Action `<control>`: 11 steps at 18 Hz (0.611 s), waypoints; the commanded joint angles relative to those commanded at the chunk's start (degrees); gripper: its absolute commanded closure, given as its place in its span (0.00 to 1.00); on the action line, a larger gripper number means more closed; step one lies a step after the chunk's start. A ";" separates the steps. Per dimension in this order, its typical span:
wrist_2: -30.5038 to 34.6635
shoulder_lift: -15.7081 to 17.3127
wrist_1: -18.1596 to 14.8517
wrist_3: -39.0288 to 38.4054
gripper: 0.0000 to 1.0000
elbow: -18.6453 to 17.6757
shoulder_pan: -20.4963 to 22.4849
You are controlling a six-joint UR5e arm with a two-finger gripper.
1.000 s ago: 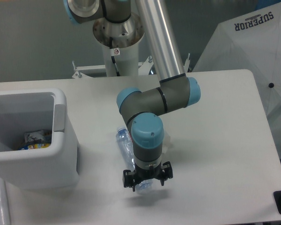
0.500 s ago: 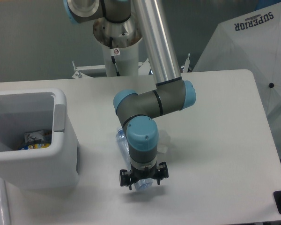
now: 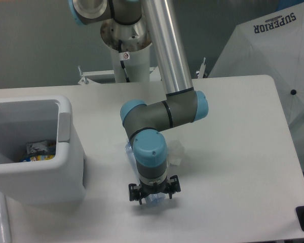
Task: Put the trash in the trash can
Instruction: 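Close the gripper on the bottle and lift it off the table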
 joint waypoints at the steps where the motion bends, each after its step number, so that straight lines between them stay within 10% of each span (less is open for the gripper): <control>1: 0.00 -0.09 0.00 0.00 0.00 0.00 0.00; 11: 1.23 -0.70 0.09 0.00 0.03 0.09 -0.79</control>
